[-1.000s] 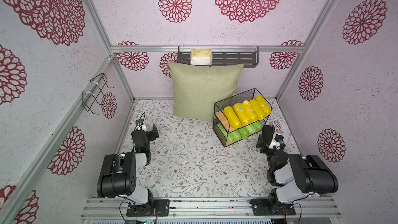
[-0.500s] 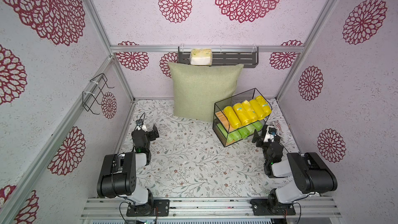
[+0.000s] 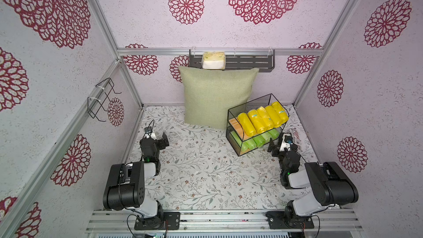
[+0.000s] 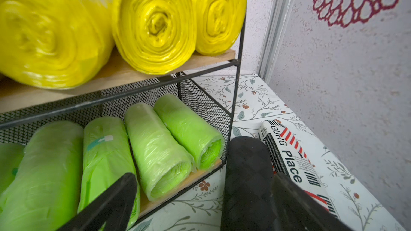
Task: Sort the rolls of trash bags by color and place them on the shelf
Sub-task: Reset both arms
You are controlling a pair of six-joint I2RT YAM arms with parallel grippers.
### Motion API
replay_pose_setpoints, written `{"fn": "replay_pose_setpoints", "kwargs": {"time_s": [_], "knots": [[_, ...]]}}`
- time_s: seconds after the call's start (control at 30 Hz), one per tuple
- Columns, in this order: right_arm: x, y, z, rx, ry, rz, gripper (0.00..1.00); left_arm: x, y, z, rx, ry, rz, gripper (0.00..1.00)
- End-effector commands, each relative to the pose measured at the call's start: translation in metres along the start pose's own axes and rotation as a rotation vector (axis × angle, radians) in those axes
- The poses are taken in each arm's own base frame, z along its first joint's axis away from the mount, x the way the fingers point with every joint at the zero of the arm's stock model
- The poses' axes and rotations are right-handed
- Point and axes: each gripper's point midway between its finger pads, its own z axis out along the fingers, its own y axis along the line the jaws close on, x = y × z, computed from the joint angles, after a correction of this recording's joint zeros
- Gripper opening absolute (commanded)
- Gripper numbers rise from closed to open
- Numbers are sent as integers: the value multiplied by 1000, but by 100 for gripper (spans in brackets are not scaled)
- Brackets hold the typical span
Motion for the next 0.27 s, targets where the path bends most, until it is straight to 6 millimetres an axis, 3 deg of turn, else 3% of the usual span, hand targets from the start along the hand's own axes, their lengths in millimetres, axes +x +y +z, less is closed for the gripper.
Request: {"fn": "replay_pose_setpoints", "kwargs": {"time_s": [0.0, 0.23], "knots": [[-11, -1, 2, 13, -37, -12, 99, -5, 2, 0, -1, -20, 9, 97], [-10, 2, 3, -5, -29, -15, 99, -4, 2, 0, -2, -19, 9, 97]]}}
